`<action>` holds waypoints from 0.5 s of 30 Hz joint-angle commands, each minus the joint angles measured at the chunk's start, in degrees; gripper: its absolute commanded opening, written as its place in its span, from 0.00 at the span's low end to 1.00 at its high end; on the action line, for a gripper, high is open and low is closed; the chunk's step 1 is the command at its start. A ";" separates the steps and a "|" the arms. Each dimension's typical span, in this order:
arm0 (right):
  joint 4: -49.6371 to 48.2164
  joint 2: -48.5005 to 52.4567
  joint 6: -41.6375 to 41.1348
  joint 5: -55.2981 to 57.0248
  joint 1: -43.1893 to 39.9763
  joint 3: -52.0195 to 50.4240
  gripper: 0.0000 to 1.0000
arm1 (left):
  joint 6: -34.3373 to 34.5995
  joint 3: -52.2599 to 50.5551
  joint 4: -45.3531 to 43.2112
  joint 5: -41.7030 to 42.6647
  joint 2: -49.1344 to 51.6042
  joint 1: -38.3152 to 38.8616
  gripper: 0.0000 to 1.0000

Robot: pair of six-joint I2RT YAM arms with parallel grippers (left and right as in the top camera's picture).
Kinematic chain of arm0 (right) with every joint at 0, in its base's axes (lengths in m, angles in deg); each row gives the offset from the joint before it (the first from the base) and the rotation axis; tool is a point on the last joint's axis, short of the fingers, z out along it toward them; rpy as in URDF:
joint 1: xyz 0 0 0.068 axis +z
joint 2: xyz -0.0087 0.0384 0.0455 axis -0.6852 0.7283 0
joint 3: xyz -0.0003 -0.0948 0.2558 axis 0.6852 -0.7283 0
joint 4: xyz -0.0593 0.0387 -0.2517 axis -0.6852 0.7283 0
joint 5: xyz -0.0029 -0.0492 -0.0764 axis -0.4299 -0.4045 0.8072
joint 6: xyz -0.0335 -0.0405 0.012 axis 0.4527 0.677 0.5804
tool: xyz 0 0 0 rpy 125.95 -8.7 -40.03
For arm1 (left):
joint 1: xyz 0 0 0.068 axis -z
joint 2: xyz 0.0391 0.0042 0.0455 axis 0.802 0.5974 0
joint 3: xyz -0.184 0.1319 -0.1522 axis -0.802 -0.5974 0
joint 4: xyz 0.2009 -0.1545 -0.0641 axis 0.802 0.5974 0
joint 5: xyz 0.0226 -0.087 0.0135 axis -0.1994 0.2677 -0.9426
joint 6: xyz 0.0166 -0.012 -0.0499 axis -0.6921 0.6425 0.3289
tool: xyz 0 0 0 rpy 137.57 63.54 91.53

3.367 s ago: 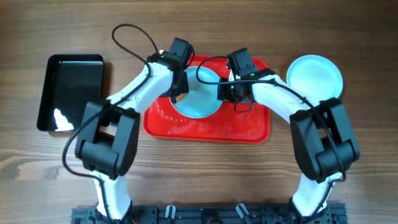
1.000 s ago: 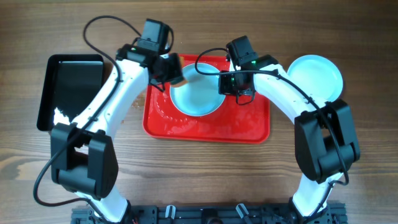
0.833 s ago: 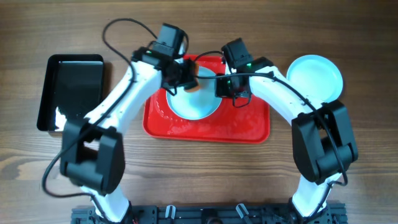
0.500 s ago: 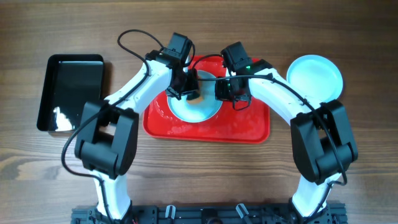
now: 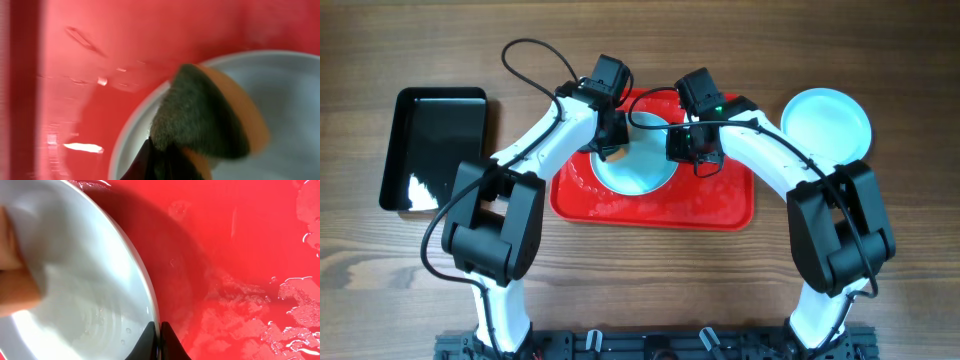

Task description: Clean dirty plates on tray and stack at the side

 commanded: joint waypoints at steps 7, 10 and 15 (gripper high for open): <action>0.13 0.76 -0.74 2.40 -0.02 -0.44 0.04 | -3.08 -0.15 0.33 -10.64 -6.32 -0.26 0.04; 0.09 0.76 -0.83 2.40 -0.02 -0.44 0.04 | -3.08 -0.15 0.28 -12.44 -10.08 -0.31 0.04; 0.07 0.76 -0.85 2.38 -0.02 -0.44 0.04 | -2.86 -0.17 -0.33 -8.46 -12.68 -0.26 0.04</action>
